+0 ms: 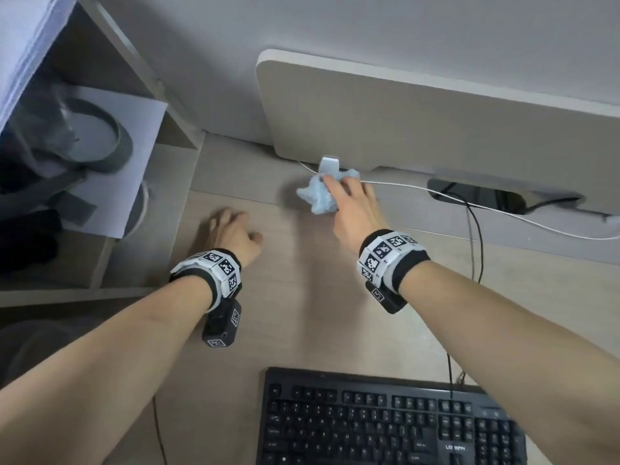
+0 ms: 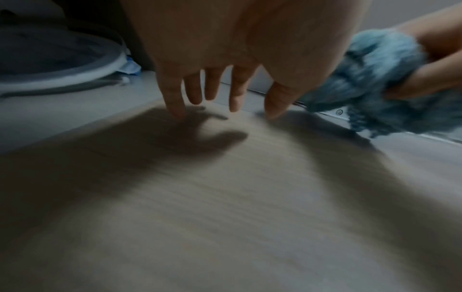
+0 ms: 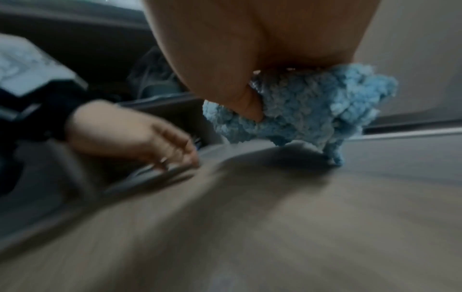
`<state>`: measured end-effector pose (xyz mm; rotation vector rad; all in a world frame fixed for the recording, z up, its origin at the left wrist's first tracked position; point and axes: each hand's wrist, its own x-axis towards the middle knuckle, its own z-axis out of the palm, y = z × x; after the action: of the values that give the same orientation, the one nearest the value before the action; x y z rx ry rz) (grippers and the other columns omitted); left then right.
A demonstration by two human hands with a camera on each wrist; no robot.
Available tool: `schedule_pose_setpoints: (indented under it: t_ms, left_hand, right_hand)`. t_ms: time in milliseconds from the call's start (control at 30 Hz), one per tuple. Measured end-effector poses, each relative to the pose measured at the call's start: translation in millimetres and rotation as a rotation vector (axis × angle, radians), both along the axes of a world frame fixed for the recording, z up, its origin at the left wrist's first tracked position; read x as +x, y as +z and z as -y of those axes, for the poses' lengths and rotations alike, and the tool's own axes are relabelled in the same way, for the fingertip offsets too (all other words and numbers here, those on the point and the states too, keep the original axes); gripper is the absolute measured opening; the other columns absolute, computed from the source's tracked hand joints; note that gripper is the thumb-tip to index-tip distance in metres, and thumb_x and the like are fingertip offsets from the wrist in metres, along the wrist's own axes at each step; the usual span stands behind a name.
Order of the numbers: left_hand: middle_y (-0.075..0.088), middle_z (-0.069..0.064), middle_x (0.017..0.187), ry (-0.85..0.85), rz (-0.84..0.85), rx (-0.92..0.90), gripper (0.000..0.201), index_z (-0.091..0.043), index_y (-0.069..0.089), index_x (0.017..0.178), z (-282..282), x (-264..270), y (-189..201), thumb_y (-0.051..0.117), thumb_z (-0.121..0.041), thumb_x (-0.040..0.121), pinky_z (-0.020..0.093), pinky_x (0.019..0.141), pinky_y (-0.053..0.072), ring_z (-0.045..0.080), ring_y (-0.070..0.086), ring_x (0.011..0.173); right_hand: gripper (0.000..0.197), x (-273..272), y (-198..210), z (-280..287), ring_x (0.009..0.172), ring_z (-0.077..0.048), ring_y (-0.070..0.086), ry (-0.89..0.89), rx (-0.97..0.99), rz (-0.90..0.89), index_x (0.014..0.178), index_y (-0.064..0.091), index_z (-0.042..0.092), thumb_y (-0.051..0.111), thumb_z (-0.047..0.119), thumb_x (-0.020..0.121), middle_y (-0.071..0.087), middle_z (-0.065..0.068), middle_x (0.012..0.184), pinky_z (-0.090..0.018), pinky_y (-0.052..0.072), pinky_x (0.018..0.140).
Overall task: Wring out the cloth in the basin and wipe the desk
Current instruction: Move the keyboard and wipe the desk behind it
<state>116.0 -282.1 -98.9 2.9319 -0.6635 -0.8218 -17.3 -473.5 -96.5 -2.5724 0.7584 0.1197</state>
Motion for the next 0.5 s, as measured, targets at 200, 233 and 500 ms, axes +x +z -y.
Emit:
schedule_pose_setpoints:
  t_ms: [200,233,500]
  left_hand:
    - [0.038,0.017,0.146,0.204,0.048,-0.006,0.053,-0.005,0.047,0.135,-23,0,1,0.053,-0.031,0.089,0.041,0.11,0.028,0.036,0.033,0.132]
    - [0.035,0.017,0.148,0.233,0.034,0.012,0.056,-0.004,0.044,0.138,-26,1,2,0.052,-0.031,0.09,0.041,0.11,0.027,0.036,0.031,0.134]
    - [0.032,0.019,0.149,0.24,0.035,0.065,0.062,-0.002,0.037,0.142,-23,2,-2,0.051,-0.032,0.09,0.037,0.112,0.023,0.036,0.03,0.135]
  right_hand:
    - [0.089,29,-27,-71,0.137,-0.049,0.018,0.43,-0.132,-0.236,0.151,0.023,0.027,0.064,0.015,0.073,0.017,-0.018,0.157,-0.062,0.026,0.108]
    - [0.09,33,-30,-74,0.14,-0.05,0.013,0.464,-0.142,-0.247,0.152,0.022,0.026,0.065,0.017,0.074,0.014,-0.019,0.158,-0.064,0.022,0.11]
    - [0.075,133,-34,-56,0.145,-0.042,0.01,0.466,-0.167,-0.244,0.153,0.017,0.023,0.05,0.035,0.087,0.009,-0.016,0.162,-0.053,0.019,0.115]
